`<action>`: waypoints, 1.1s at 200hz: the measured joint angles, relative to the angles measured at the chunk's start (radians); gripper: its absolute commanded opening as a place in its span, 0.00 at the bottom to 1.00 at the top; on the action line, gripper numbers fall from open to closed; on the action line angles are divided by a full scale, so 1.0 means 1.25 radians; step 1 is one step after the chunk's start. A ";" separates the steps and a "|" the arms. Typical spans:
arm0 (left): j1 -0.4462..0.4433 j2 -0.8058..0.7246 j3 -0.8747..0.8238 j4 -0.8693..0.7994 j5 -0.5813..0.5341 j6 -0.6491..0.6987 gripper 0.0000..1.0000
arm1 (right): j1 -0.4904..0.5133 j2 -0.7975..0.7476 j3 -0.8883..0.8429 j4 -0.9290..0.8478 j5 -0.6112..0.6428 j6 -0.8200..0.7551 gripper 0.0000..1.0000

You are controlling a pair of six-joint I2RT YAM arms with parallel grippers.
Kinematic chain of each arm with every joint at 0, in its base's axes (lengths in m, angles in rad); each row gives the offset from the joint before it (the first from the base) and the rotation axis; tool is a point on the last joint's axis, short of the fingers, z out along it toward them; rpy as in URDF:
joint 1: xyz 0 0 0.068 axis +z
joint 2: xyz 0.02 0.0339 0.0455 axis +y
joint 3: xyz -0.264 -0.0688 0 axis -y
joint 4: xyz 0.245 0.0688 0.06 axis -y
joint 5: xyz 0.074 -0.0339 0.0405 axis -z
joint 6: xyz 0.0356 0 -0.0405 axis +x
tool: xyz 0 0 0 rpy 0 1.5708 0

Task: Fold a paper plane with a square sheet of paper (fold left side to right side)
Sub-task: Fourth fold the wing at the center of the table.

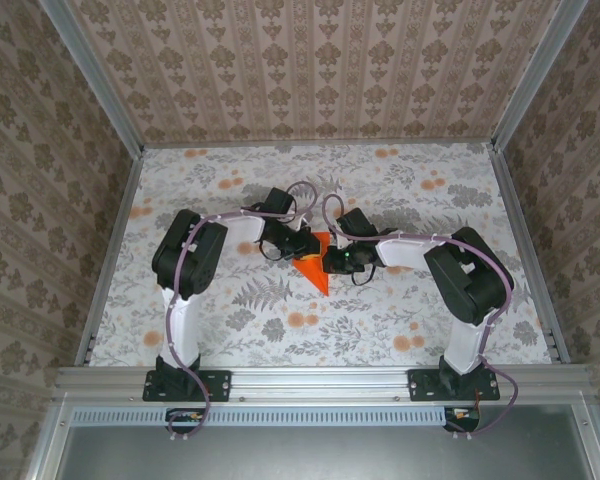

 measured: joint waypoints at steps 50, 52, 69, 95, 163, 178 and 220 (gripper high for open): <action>0.003 -0.005 -0.016 0.024 0.003 -0.001 0.14 | -0.002 -0.071 -0.001 -0.060 0.020 0.002 0.23; 0.003 -0.005 -0.016 0.024 0.003 -0.001 0.14 | -0.002 -0.077 -0.001 -0.062 0.021 0.002 0.23; 0.003 -0.006 -0.018 0.027 0.004 -0.001 0.14 | -0.002 -0.118 -0.003 -0.074 0.020 -0.002 0.18; 0.003 -0.007 -0.018 0.027 0.003 -0.001 0.14 | 0.000 -0.152 -0.008 -0.068 -0.025 -0.001 0.15; 0.003 -0.007 -0.018 0.028 0.003 -0.001 0.14 | 0.036 -0.057 -0.022 0.005 -0.144 0.056 0.13; 0.003 -0.008 -0.019 0.028 0.003 -0.001 0.14 | 0.036 -0.035 -0.021 0.005 -0.147 0.058 0.13; 0.003 -0.008 -0.019 0.029 0.003 -0.001 0.14 | 0.036 -0.016 -0.010 -0.014 -0.148 0.055 0.12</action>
